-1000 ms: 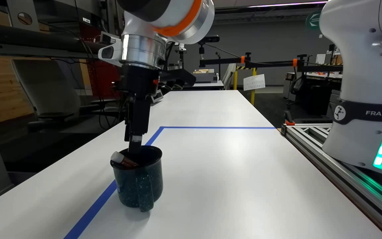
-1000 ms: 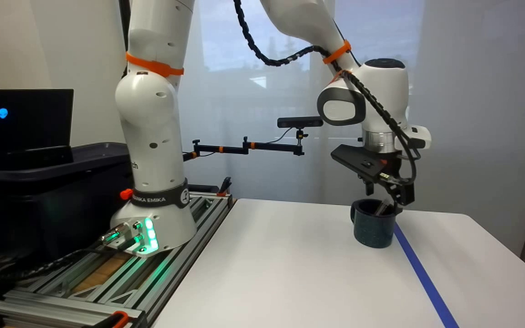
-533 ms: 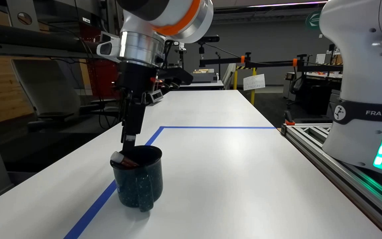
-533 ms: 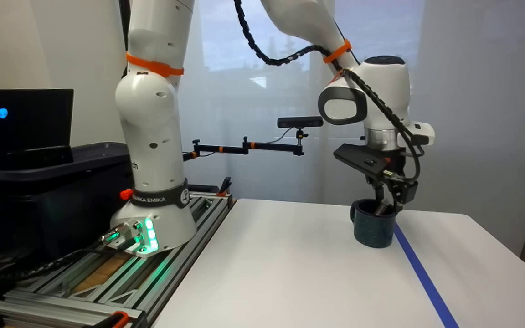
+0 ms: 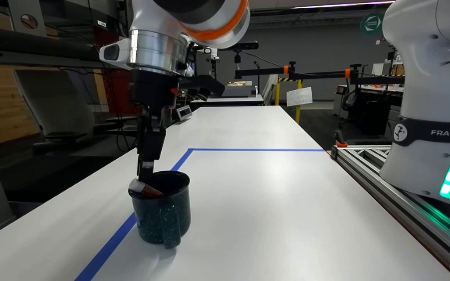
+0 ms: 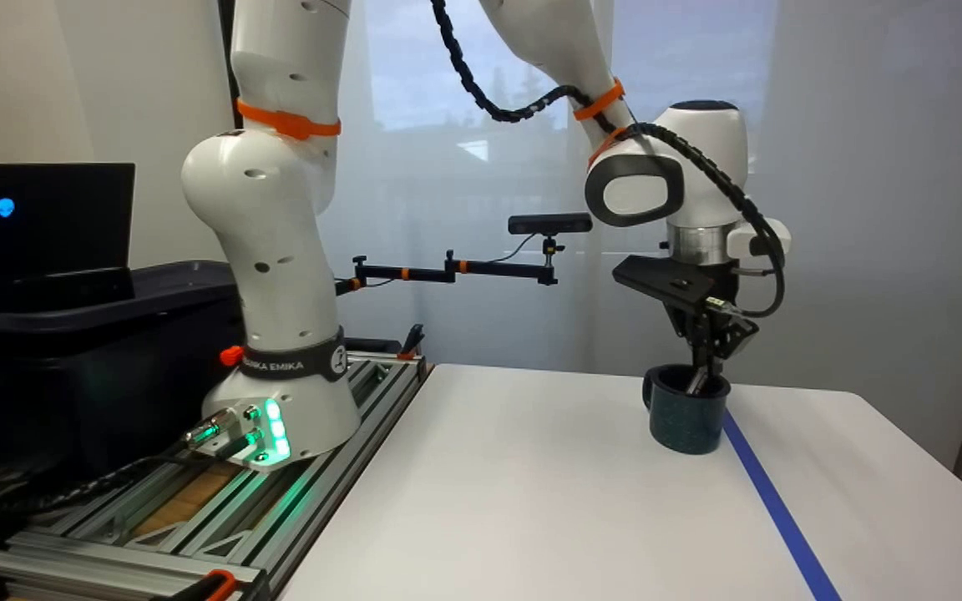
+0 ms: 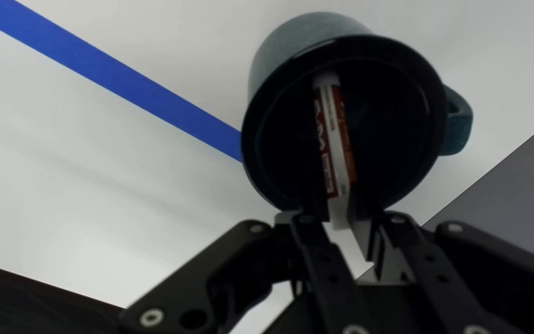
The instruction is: Remove the marker from the cup
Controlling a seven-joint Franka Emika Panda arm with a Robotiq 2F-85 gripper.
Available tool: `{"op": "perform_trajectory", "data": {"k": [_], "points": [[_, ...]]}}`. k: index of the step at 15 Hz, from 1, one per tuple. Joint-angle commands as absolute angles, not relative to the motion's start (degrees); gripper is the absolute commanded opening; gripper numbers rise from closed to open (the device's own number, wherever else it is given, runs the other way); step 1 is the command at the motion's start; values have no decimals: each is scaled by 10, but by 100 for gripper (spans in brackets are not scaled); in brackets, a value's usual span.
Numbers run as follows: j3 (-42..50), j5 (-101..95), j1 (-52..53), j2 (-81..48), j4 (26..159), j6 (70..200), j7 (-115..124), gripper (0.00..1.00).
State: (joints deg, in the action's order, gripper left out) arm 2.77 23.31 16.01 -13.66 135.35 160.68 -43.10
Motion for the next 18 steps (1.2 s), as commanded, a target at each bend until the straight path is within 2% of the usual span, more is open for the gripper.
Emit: {"op": "perform_trajectory", "data": {"k": [1,2,4,6,7,11,13,14,16,17,18], "points": [[-35,168,94,-122,1365,1605,-375,29],[-46,156,83,-121,1366,1604,-366,28],[-65,143,63,-121,1366,1603,-355,36],[-81,137,48,-119,1366,1602,-349,38],[-88,138,42,-118,1368,1601,-350,42],[-110,141,24,-117,1371,1599,-355,38],[-116,142,19,-119,1372,1600,-356,26],[-116,138,18,-121,1374,1606,-356,26],[-119,140,10,-127,1376,1613,-366,18],[-118,138,8,-127,1377,1616,-367,19],[-119,136,5,-131,1377,1619,-372,1]]}}
